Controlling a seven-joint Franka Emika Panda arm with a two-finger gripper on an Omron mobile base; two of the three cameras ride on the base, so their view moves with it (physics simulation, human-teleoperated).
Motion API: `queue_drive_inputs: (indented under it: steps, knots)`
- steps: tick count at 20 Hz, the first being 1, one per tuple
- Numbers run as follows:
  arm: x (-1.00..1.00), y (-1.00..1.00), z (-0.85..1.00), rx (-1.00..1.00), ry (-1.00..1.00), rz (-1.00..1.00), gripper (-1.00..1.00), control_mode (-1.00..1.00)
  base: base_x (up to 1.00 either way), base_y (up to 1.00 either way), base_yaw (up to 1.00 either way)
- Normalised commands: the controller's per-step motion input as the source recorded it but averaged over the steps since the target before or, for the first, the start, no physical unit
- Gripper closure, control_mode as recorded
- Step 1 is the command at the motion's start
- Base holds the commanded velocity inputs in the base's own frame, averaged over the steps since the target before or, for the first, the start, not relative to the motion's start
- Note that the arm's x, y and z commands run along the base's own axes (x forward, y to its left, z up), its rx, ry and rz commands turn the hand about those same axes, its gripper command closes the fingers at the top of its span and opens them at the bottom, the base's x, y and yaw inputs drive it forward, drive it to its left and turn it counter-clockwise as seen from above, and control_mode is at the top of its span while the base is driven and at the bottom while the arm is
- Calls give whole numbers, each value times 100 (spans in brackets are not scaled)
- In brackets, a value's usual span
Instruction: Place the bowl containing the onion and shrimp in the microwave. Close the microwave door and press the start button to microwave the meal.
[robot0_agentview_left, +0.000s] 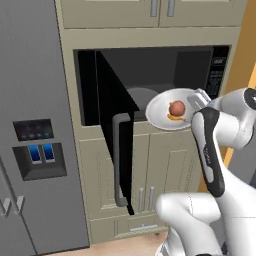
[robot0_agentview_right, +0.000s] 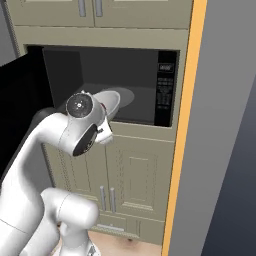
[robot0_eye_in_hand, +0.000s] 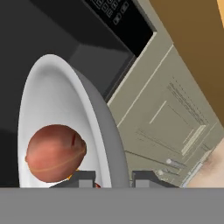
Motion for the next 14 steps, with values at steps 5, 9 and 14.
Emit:
queue_drive_inputs:
  steps: [5,9,14]
  knots:
    - [62,0,0,28,0,-18,100,-100,0,0,0]
    - [45,0,2,20,0,-21,100,-100,0,0,0]
    - [61,0,0,13,0,-22,100,-100,0,0,0]
